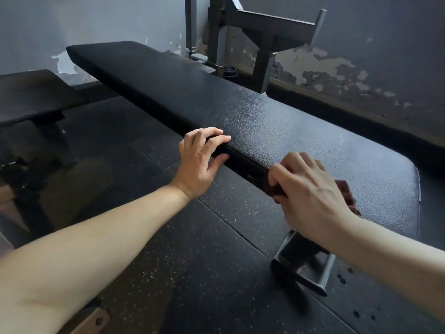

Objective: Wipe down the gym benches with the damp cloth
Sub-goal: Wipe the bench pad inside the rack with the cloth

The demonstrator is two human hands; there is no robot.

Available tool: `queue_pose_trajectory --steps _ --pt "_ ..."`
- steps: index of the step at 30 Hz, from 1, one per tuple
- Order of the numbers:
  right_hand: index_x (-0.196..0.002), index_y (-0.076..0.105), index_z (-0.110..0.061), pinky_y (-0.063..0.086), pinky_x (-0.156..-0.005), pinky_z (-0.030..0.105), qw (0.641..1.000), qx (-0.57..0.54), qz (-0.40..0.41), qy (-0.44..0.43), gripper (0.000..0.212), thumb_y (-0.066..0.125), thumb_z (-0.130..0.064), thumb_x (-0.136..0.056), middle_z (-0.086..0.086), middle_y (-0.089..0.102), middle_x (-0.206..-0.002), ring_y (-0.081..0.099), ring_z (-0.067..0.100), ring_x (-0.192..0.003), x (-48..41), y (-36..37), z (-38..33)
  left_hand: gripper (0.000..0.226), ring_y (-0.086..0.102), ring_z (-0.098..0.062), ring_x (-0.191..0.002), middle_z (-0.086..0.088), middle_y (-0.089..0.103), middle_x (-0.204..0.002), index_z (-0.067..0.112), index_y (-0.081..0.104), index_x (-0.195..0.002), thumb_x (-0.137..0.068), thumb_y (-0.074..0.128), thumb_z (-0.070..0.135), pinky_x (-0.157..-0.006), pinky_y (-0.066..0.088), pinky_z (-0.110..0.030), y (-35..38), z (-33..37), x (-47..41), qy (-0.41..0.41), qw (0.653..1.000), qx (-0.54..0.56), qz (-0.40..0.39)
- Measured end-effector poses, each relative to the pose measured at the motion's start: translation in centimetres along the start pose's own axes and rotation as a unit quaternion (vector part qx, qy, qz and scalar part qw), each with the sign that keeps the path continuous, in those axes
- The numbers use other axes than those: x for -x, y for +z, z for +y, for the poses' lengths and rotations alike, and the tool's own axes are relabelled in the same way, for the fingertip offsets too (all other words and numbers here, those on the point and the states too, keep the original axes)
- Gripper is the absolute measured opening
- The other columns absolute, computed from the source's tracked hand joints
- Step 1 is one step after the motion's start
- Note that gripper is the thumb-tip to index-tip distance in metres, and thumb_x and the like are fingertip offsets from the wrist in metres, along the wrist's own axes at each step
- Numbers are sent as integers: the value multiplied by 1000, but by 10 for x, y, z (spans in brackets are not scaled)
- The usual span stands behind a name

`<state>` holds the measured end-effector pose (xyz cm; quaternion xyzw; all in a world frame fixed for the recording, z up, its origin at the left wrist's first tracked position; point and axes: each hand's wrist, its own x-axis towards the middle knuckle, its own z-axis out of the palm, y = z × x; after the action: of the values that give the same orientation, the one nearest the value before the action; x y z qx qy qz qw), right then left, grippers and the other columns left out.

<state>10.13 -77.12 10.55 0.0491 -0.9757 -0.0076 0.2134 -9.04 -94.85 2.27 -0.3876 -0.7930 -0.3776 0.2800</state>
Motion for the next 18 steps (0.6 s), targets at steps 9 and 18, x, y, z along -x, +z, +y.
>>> queue_pose_trajectory --steps 9,18 --pt "-95 63 -12 42 -76 44 998 61 3 -33 34 81 -8 -66 11 55 -97 53 34 -93 -60 27 -34 35 42 -20 -128 11 52 -139 30 63 -133 -98 62 29 -105 29 -42 -4 -2 -1 9 1000 -19 1" --pt "-89 60 -18 41 -76 41 997 61 -6 -55 35 86 -13 -66 4 53 -95 52 30 -90 -20 11 -9 33 42 -21 -128 8 53 -137 27 65 -130 -97 62 32 -105 25 -39 1 -5 -2 12 1000 -6 7"
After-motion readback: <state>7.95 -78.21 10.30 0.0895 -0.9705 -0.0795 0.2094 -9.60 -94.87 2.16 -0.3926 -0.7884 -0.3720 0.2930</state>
